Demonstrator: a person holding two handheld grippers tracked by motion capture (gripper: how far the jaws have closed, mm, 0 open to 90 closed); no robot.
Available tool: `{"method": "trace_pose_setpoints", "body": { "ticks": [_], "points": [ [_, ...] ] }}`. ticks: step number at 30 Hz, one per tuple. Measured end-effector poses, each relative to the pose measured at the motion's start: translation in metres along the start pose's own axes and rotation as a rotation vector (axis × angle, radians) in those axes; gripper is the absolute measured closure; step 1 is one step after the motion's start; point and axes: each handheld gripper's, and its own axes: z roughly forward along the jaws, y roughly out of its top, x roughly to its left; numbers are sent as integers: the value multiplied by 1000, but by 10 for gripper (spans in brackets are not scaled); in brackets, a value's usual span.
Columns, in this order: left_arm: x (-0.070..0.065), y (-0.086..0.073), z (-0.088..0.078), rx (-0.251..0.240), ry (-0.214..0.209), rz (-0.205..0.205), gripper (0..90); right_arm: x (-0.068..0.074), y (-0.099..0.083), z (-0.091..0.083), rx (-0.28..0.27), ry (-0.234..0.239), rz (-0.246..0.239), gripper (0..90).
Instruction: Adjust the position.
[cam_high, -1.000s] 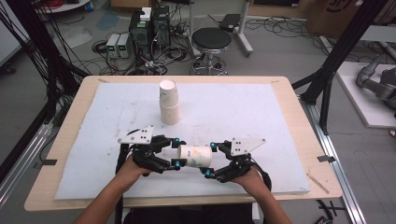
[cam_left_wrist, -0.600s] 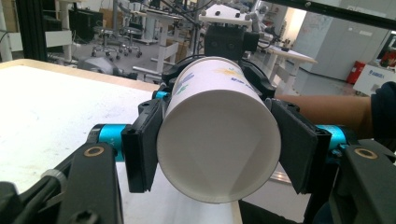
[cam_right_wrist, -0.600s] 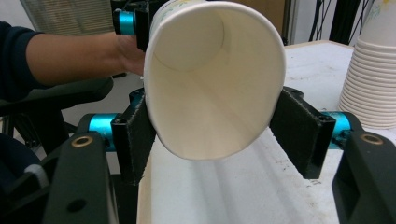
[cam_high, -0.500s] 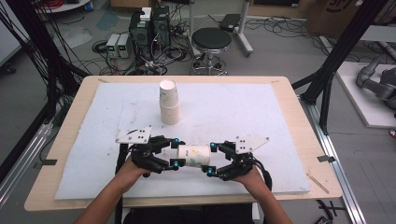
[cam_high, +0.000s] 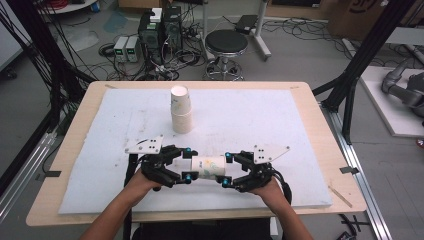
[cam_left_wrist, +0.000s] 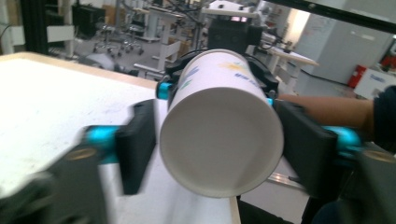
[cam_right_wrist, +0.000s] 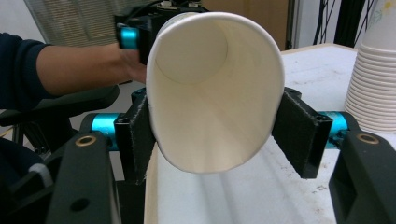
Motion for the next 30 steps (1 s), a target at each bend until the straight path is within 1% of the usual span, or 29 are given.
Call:
{"method": "trace_pose_setpoints", "body": {
  "ticks": [1,2,3,4,5,7,8,9,11,13,14,15,19,22,23,25,26,30],
  "points": [
    [0,1,-1,9,10,-1,145,0,1,-1,8,-4,-3,355],
    [-1,2,-1,22,25,14,140,0,3,-2,23,-14,-12,355],
    [-3,4,-2,39,41,24,140,0,4,-2,45,-26,-22,355],
    [-4,5,-2,57,50,35,140,0,6,-2,73,-39,-34,354],
    [-5,7,-2,77,59,46,140,1,7,-2,99,-46,-33,355],
    [-7,10,-1,115,75,64,140,1,10,-1,149,-66,-55,354],
    [-8,11,0,146,86,81,140,1,12,0,171,-68,-58,354],
    [-8,12,1,163,92,94,140,0,14,1,196,-71,-64,354],
    [-9,14,2,196,101,108,140,0,17,3,226,-76,-77,354],
    [-9,15,3,228,113,121,140,0,22,6,273,-78,-88,353],
    [-9,16,3,235,116,123,141,0,25,7,295,-79,-94,353],
    [-9,16,3,245,120,129,141,0,27,8,306,-79,-96,353],
    [-10,19,5,300,123,153,143,0,38,13,386,-77,-135,352],
    [-10,20,5,327,129,156,145,1,45,18,443,-78,-149,352],
    [-9,20,5,339,134,163,145,1,47,20,456,-76,-154,352],
    [-9,20,5,356,137,166,145,2,52,23,497,-78,-171,351],
    [-9,20,6,358,139,162,145,2,54,25,514,-74,-175,350],
    [-9,19,7,394,146,169,146,3,60,32,566,-72,-188,345]
  ]
}}
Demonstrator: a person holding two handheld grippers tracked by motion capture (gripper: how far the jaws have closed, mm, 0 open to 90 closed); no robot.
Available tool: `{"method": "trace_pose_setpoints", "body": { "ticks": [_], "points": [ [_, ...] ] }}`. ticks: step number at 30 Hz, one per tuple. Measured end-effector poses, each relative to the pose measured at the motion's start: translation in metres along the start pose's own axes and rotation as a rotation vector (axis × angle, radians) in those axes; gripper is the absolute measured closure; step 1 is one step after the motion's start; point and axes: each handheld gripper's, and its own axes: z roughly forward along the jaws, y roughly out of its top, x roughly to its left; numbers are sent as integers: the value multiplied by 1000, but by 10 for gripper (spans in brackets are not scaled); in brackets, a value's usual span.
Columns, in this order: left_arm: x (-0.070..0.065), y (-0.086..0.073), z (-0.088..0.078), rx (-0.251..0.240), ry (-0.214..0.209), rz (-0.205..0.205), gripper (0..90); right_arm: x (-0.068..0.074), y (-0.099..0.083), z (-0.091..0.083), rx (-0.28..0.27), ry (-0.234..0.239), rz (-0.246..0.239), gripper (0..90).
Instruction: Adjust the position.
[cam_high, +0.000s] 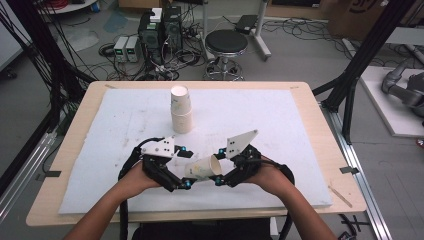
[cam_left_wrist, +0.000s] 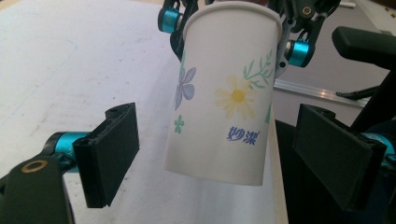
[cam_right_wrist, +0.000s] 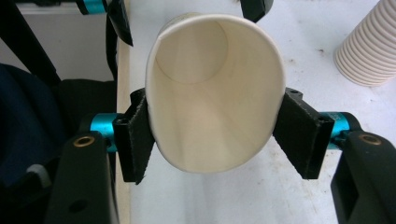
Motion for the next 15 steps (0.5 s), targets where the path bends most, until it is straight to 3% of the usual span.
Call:
{"method": "trace_pose_setpoints", "body": {
  "ticks": [9,15],
  "points": [
    [1,-1,6,68,-4,12,155,0,19,6,132,-2,-60,343],
    [1,-2,9,101,-7,15,166,-1,26,9,187,-5,-84,342]
  ]
}}
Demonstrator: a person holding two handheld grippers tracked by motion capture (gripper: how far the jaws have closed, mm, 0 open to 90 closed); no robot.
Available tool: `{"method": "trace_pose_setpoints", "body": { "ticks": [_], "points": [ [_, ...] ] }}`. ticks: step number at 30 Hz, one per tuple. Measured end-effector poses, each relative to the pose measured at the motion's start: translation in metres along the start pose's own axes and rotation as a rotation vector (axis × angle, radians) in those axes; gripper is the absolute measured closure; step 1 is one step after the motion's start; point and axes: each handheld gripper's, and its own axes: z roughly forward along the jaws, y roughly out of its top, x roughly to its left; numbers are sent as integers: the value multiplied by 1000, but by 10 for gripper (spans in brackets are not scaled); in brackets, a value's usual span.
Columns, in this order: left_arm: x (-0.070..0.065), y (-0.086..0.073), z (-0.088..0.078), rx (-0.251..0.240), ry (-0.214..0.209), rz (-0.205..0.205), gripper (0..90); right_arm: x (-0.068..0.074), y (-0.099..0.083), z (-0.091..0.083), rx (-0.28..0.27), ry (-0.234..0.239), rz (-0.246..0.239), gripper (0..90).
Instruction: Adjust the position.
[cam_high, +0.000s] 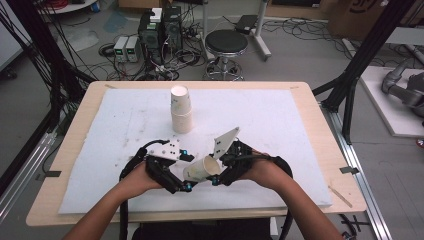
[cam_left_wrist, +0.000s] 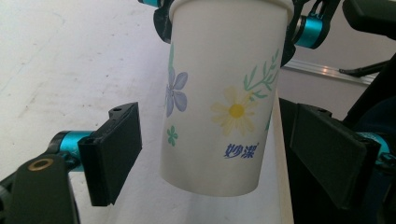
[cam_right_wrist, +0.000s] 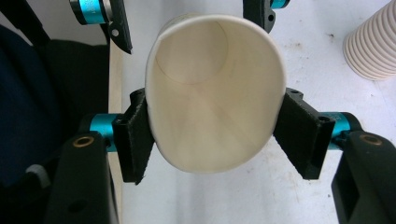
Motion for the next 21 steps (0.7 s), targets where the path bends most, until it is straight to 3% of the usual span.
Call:
{"method": "trace_pose_setpoints", "body": {
  "ticks": [8,13,21],
  "points": [
    [1,3,6,69,-7,15,202,2,10,5,59,1,-40,342],
    [1,3,10,103,-19,23,222,4,12,8,87,6,-41,342],
    [1,3,15,116,-30,26,288,6,16,11,116,14,-53,339]
  ]
}}
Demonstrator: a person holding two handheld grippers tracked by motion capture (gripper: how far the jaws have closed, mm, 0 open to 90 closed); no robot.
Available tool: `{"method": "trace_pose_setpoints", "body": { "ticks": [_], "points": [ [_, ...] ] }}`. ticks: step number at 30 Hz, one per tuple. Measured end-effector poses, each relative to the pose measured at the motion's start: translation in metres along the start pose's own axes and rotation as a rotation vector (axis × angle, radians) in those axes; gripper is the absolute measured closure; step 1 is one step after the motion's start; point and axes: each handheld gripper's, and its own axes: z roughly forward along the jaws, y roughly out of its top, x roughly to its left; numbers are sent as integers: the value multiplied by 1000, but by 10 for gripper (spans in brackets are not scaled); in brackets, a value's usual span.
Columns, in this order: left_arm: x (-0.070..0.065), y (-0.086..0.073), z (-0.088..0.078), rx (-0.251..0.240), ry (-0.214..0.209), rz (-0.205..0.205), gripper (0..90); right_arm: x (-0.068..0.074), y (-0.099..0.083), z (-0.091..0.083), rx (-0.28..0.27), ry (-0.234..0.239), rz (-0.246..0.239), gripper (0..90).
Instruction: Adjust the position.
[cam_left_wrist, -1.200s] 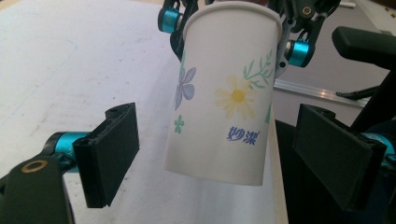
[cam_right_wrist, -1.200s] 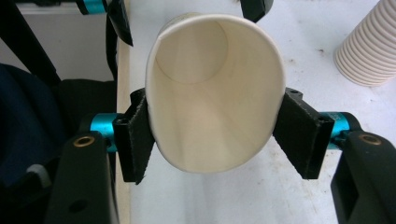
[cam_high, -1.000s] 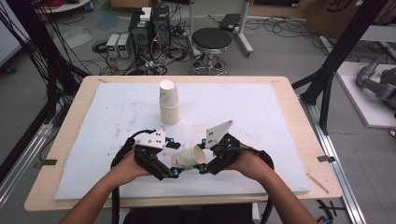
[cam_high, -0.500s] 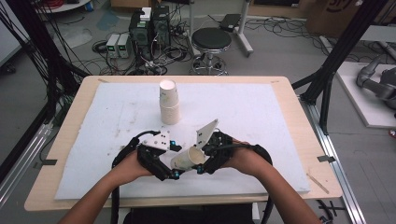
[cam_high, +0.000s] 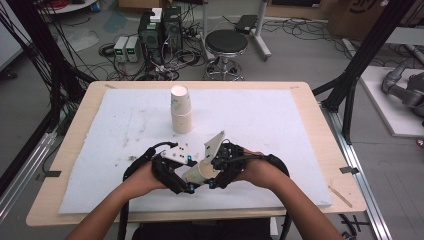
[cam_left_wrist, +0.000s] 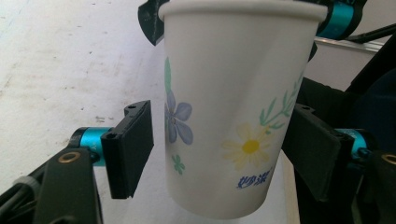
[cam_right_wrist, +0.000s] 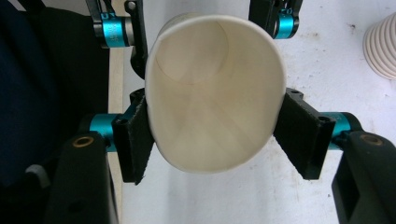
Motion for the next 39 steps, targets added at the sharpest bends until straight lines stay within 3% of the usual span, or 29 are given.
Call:
{"method": "trace_pose_setpoints", "body": {
  "ticks": [5,10,14,22,28,33,39],
  "points": [
    [0,0,2,3,-25,6,351,1,1,2,11,3,-7,332],
    [0,-1,2,-7,-29,1,350,1,1,2,2,9,-2,309],
    [1,-3,1,-28,-34,-14,336,-2,0,0,-53,16,18,266],
    [2,-14,0,-102,-16,-62,335,-6,-11,-12,-194,21,102,223],
    [4,-27,-5,-146,27,-102,331,-7,-32,-23,-303,-16,173,223],
    [7,-42,-13,-228,84,-157,324,-5,-62,-22,-404,-52,264,223],
    [9,-58,-23,-306,163,-194,318,0,-89,-20,-486,-110,349,222]
  ]
}}
